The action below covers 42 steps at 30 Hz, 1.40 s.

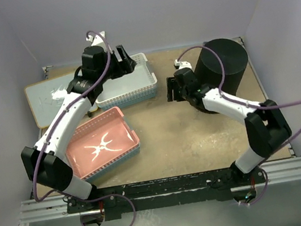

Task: Turn the large container upside down

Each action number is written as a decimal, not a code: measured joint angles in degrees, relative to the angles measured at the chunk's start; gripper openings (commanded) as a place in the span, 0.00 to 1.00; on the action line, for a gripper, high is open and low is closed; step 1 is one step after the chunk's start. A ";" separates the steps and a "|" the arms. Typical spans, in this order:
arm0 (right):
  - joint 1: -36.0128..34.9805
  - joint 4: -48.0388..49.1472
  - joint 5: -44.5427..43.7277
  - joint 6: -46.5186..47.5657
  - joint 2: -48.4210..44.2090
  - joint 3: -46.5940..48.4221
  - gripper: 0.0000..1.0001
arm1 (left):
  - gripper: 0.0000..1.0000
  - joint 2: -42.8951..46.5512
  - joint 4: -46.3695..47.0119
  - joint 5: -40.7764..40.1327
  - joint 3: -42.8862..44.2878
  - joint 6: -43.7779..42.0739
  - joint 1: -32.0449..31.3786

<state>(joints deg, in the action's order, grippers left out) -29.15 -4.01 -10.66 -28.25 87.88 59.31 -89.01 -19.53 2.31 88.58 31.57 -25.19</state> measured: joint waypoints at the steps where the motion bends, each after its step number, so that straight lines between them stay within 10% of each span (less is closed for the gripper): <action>1: 0.15 -0.50 -1.75 1.29 1.55 1.42 0.69 | 0.76 0.00 -0.33 -0.48 -0.37 -0.26 0.00; 17: 21.07 -4.87 -12.35 8.76 13.62 11.61 0.71 | 0.76 -0.39 -2.82 -2.05 -2.99 -1.44 -0.02; 42: 12.72 -8.13 7.17 7.89 -9.51 -0.24 0.75 | 0.78 -19.30 -14.23 -17.11 6.32 -31.28 -11.58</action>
<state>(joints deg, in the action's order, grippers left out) -16.43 -12.14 -3.49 -20.36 78.37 59.07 -108.31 -33.76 -14.81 94.89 0.30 -36.77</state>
